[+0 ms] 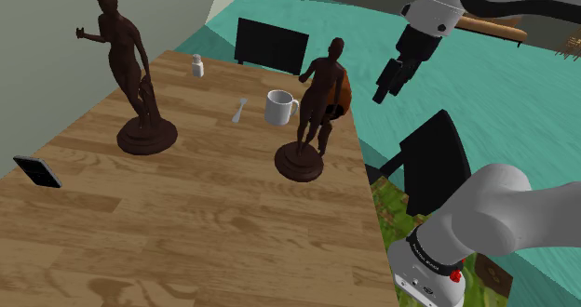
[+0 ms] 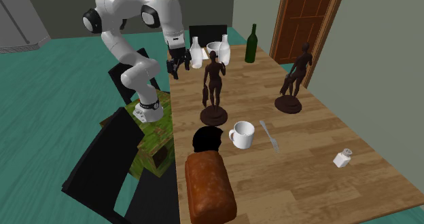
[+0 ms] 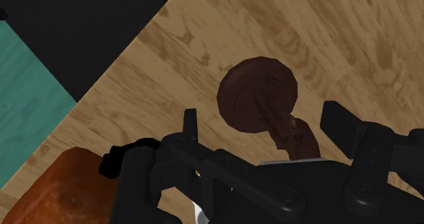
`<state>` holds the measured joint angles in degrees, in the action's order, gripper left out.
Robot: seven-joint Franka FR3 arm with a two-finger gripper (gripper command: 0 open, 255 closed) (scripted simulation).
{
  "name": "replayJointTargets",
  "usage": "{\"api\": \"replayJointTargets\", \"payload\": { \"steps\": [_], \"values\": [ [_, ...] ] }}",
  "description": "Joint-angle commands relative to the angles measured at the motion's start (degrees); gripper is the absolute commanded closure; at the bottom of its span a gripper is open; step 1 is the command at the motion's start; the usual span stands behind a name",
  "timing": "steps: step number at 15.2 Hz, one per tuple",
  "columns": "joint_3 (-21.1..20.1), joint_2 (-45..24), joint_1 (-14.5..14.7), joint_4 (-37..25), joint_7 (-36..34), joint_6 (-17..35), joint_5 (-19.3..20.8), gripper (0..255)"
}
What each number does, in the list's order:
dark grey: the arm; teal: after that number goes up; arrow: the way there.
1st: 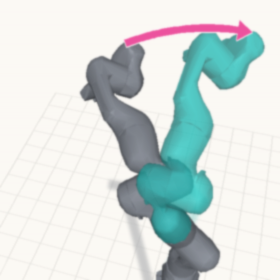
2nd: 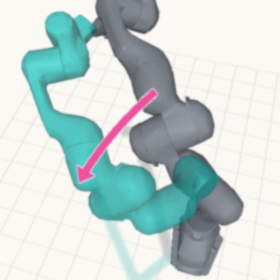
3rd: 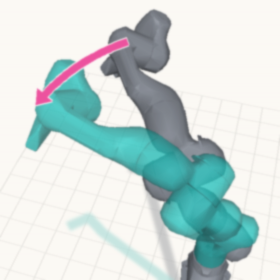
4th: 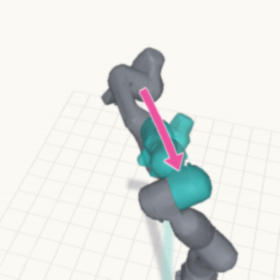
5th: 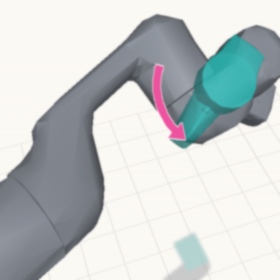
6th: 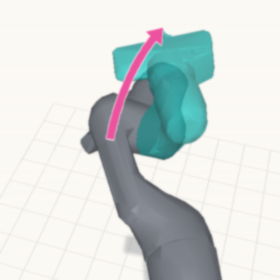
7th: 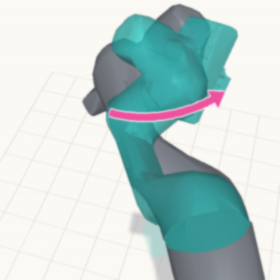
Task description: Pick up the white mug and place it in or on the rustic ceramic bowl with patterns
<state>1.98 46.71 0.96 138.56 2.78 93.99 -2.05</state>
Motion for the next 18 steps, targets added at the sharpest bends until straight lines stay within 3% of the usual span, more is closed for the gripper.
{"api": "replayJointTargets", "payload": {
  "steps": [1,9,18],
  "values": [
    [0.0,0.0,0.0,0.0,0.0,0.0,0.0,0],
    [-1.5,-17.1,0.9,-4.4,-0.8,12.3,-0.4,0],
    [-2.9,-37.3,1.6,-15.3,-2.0,21.3,0.1,0]
  ]
}}
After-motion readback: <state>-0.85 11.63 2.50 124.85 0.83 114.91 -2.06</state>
